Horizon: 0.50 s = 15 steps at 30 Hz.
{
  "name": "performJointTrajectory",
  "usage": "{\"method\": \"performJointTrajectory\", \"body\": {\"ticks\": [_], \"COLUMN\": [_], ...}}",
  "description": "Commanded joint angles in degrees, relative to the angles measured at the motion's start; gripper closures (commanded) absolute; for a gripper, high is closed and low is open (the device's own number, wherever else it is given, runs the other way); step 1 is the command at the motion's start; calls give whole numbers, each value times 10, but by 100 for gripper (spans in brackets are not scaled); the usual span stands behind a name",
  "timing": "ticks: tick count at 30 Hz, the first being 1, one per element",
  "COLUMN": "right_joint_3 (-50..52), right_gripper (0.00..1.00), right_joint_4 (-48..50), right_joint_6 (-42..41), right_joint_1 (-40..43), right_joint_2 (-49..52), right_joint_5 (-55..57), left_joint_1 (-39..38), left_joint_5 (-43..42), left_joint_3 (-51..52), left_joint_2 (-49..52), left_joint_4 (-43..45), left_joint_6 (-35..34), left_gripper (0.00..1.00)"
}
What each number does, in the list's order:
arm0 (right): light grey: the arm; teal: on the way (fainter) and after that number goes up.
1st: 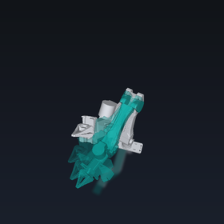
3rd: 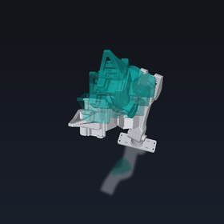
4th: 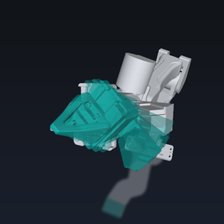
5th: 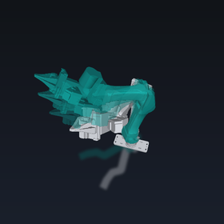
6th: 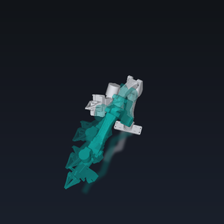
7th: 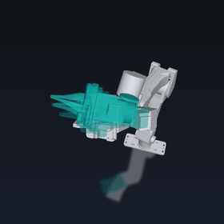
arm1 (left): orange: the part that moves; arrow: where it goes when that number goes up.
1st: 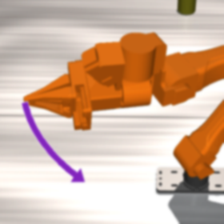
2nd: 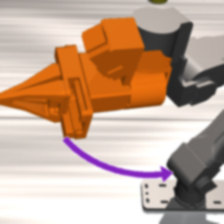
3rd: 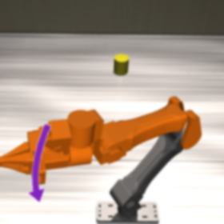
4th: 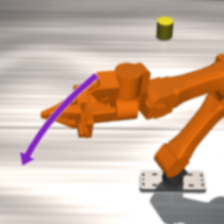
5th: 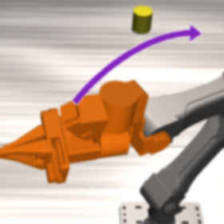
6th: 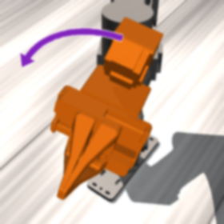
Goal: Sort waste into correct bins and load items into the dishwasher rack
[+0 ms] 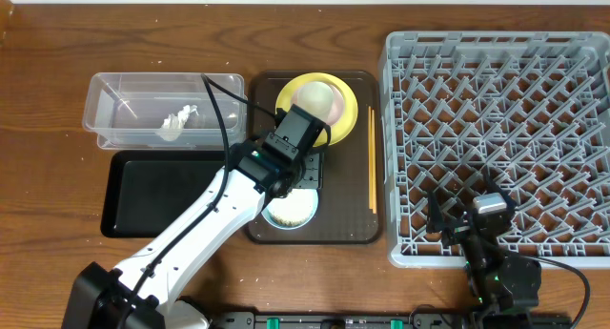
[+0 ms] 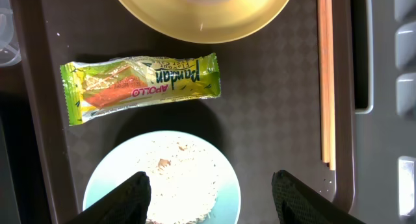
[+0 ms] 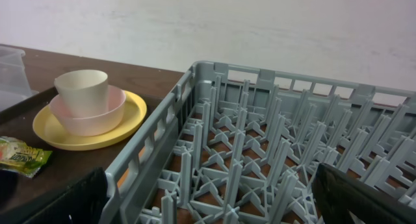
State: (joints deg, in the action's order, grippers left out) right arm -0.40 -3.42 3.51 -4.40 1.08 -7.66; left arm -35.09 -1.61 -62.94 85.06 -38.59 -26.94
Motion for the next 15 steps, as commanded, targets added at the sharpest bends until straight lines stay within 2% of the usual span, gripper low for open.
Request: {"method": "performJointTrajectory", "body": {"ticks": [1, 15], "right_joint_3": [1, 1], "right_gripper": [1, 1], "right_joint_4": [-2, -2], "right_joint_6": [-2, -2], "right_joint_1": [3, 3], "right_joint_2": [1, 1], "right_joint_5": [4, 3], "left_joint_1": [0, -2], "left_joint_5": [-6, -6], "left_joint_3": [-5, -108], "left_joint_2": [1, 1], "left_joint_4": [-2, -27], "left_joint_6": [8, 16], "left_gripper": [37, 38]}}
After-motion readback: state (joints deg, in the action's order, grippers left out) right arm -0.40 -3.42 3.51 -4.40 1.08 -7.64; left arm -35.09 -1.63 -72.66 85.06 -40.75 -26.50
